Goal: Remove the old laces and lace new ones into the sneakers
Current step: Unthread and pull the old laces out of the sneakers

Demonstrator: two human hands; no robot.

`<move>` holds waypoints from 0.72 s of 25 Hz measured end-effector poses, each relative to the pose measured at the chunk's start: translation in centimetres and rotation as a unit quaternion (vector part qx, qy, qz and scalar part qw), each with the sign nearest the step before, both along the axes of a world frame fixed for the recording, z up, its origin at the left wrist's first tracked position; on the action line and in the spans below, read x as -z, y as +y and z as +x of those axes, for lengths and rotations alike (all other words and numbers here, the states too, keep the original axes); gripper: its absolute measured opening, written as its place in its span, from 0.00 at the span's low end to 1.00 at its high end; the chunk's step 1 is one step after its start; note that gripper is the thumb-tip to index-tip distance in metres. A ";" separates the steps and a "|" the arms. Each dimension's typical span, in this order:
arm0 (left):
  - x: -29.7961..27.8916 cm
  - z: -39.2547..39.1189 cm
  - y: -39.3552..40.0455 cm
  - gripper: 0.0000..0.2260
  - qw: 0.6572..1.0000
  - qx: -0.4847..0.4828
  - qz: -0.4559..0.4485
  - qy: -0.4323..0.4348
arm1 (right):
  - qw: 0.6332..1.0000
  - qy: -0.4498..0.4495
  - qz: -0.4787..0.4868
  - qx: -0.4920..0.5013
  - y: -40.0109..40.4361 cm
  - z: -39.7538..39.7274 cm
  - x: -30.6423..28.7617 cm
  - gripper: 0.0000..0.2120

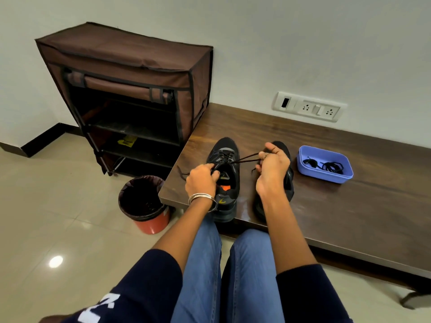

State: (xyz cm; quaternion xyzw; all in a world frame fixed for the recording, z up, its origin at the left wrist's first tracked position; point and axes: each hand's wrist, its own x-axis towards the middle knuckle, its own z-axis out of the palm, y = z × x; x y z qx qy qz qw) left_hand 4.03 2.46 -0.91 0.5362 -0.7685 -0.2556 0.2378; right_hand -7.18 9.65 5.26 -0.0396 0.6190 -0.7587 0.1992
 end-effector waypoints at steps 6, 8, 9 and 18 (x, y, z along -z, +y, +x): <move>0.6 -0.1 -0.2 0.15 1.000 0.000 0.014 0.011 | 0.833 0.412 0.362 -0.078 -0.5 1.4 0.4 0.14; 0.9 -0.1 -0.3 0.15 1.000 0.000 0.015 0.019 | 0.697 0.525 0.446 -0.199 -1.9 2.3 0.5 0.12; 0.9 0.0 -0.4 0.15 1.000 -0.001 0.016 0.024 | 0.630 0.557 0.491 -0.230 -2.6 2.7 1.1 0.10; 1.2 -0.1 -0.8 0.16 0.999 -0.005 0.032 0.043 | 0.975 0.195 0.032 -0.105 0.1 0.3 0.9 0.08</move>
